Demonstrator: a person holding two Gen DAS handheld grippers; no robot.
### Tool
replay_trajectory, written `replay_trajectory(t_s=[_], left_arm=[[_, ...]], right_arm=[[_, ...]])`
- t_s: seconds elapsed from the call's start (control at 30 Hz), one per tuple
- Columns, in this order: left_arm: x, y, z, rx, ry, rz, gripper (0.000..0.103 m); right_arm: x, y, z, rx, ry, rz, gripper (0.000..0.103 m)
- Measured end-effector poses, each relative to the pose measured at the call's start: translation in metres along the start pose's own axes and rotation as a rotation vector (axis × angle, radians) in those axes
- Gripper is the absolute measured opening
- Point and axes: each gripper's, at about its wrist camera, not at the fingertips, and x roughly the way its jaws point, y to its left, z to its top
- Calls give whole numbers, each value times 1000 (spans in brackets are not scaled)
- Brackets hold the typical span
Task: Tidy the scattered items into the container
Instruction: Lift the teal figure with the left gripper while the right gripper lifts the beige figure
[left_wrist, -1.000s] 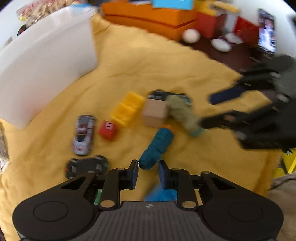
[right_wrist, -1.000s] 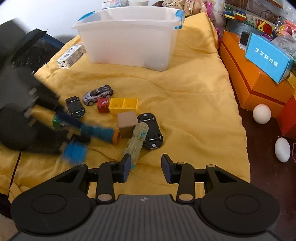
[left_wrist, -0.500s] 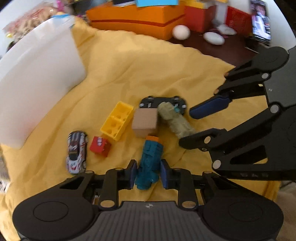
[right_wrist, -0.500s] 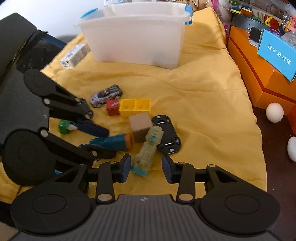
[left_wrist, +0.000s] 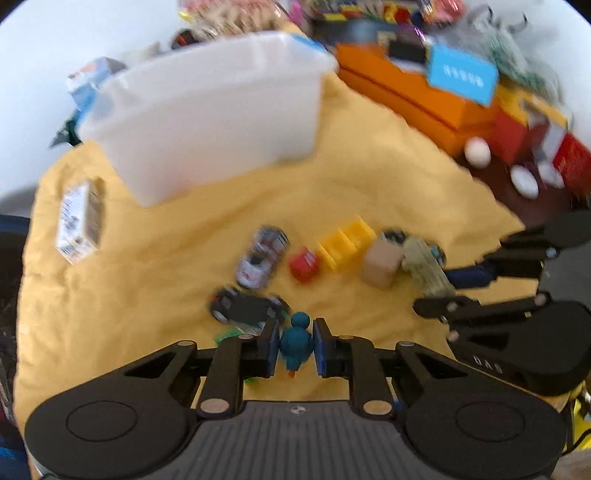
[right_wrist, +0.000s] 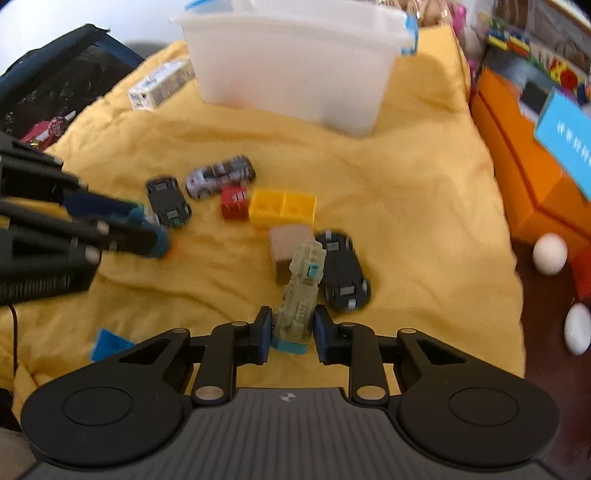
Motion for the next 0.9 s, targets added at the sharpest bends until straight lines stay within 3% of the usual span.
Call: replay_trajectory(t_s=[0.1, 0.3, 0.4, 0.5, 0.53, 0.57, 0.7, 0.8, 0.9], left_arm=[[-17, 12, 20, -18, -70, 39, 22], [-52, 51, 66, -100, -208, 43, 21], [-63, 61, 89, -90, -245, 47, 21], [-56, 57, 93, -38, -206, 69, 27], [-51, 52, 87, -29, -176, 64, 36], [-44, 47, 78, -25, -146, 47, 40], [-11, 31, 21, -184, -7, -11, 42], [18, 11, -15, -255, 113, 27, 41], [29, 3, -22, -292, 129, 19, 49]], right_arm=[[-11, -3, 17, -16, -50, -10, 27], [-31, -10, 63, -77, -182, -47, 27], [-38, -15, 87, -101, -235, -55, 27], [-41, -18, 96, -93, -257, -43, 27], [-41, -19, 94, -85, -259, -33, 27], [-41, -18, 91, -78, -259, -28, 27], [-31, -18, 63, -42, -215, -11, 27], [-17, -12, 41, -43, -151, 3, 27], [-10, -6, 28, -81, -127, 1, 27]])
